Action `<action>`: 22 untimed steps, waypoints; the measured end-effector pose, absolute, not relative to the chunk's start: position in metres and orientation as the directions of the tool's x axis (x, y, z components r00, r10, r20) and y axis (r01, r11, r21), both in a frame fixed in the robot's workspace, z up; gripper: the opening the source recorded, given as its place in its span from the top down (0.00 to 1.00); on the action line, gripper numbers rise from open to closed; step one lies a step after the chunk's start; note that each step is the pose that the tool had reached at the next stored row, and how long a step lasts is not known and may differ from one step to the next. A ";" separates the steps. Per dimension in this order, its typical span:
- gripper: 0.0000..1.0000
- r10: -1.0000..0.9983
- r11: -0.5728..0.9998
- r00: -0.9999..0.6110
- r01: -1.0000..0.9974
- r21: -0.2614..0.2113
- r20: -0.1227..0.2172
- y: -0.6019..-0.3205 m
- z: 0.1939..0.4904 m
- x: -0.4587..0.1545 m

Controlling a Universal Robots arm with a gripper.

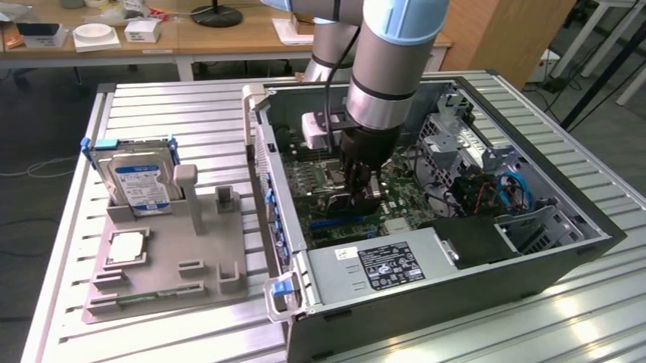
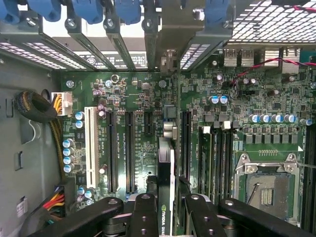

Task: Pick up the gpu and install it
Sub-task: 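Pick up the gpu and move the gpu toward the slot, then insert the gpu into the slot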

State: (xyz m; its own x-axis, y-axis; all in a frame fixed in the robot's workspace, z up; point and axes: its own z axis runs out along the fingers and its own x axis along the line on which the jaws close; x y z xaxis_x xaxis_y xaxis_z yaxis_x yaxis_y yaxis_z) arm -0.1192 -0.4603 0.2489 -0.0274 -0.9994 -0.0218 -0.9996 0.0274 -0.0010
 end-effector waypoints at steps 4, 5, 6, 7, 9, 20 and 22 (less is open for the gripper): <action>0.74 -0.999 0.028 -0.028 -1.000 -0.002 -0.023 -0.461 0.249 -0.119; 0.74 -0.999 0.028 -0.028 -1.000 -0.002 -0.023 -0.461 0.250 -0.119; 0.74 -0.999 0.028 -0.028 -1.000 -0.002 -0.023 -0.461 0.250 -0.119; 0.74 -0.999 0.028 -0.028 -1.000 -0.002 -0.023 -0.461 0.252 -0.119; 0.74 -0.999 0.028 -0.028 -1.000 -0.002 -0.023 -0.461 0.252 -0.119; 0.74 -0.999 0.028 -0.028 -1.000 -0.002 -0.022 -0.461 0.248 -0.121; 0.74 -0.999 0.028 -0.028 -1.000 -0.002 -0.022 -0.461 0.248 -0.121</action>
